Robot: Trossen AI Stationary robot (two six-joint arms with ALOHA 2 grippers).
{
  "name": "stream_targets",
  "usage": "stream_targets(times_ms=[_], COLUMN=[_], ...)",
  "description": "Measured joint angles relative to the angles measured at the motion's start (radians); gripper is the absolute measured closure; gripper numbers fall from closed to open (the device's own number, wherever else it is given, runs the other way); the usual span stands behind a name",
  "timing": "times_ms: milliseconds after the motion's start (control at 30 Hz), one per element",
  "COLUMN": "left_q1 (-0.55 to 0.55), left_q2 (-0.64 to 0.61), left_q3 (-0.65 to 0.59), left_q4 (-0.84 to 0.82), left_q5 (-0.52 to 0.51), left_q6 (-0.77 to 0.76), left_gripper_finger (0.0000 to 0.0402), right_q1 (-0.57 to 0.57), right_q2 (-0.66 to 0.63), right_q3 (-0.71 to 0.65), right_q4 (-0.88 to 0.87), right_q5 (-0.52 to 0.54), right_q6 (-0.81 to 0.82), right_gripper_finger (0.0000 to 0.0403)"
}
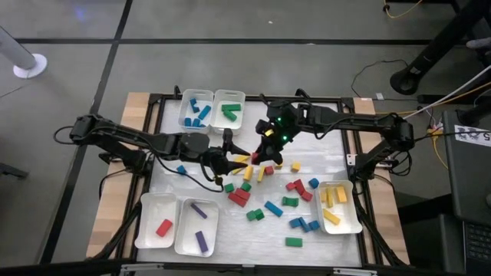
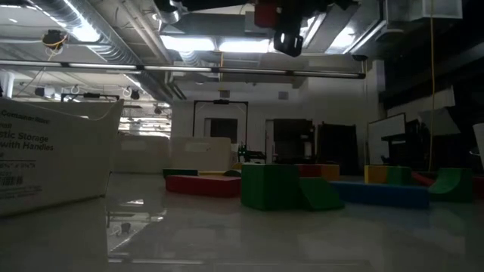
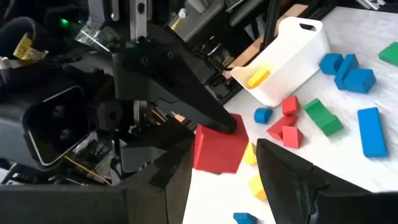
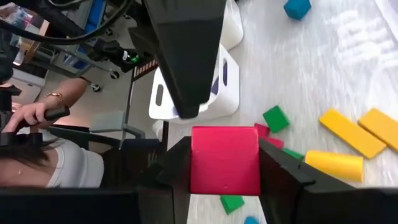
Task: Sort blocks
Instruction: Put the red block into the bottom left white bin
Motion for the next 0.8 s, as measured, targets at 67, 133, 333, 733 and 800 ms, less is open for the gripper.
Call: stream_targets(times_ms=[67, 133, 333, 733, 800], left_q1=[0.000, 0.000, 0.000, 0.002, 0.002], left_q2=[0.000, 0.000, 0.000, 0.000, -0.001], left_q3=[0.000, 0.000, 0.000, 0.000, 0.000], left_q4=[-0.001, 0.000, -0.001, 0.003, 0.005], left_q5=[0.000, 0.000, 0.000, 0.000, 0.000], left_q6=[0.000, 0.000, 0.001, 0.002, 0.002], left_gripper_finger=[0.0235, 0.0235, 0.0235, 0.0235, 0.0235], right_q1=[0.000, 0.000, 0.000, 0.000, 0.000], right_q2=[0.000, 0.000, 0.000, 0.000, 0.000], right_q3=[0.000, 0.000, 0.000, 0.000, -0.001], right_q4=[-0.011, -0.004, 0.016, 0.072, 0.077], right_q5=[0.000, 0.000, 0.002, 0.000, -0.001], right_q6=[0.000, 0.000, -0.003, -0.001, 0.000], right_gripper_finger=[0.0261, 0.0261, 0.0260, 0.0260, 0.0260])
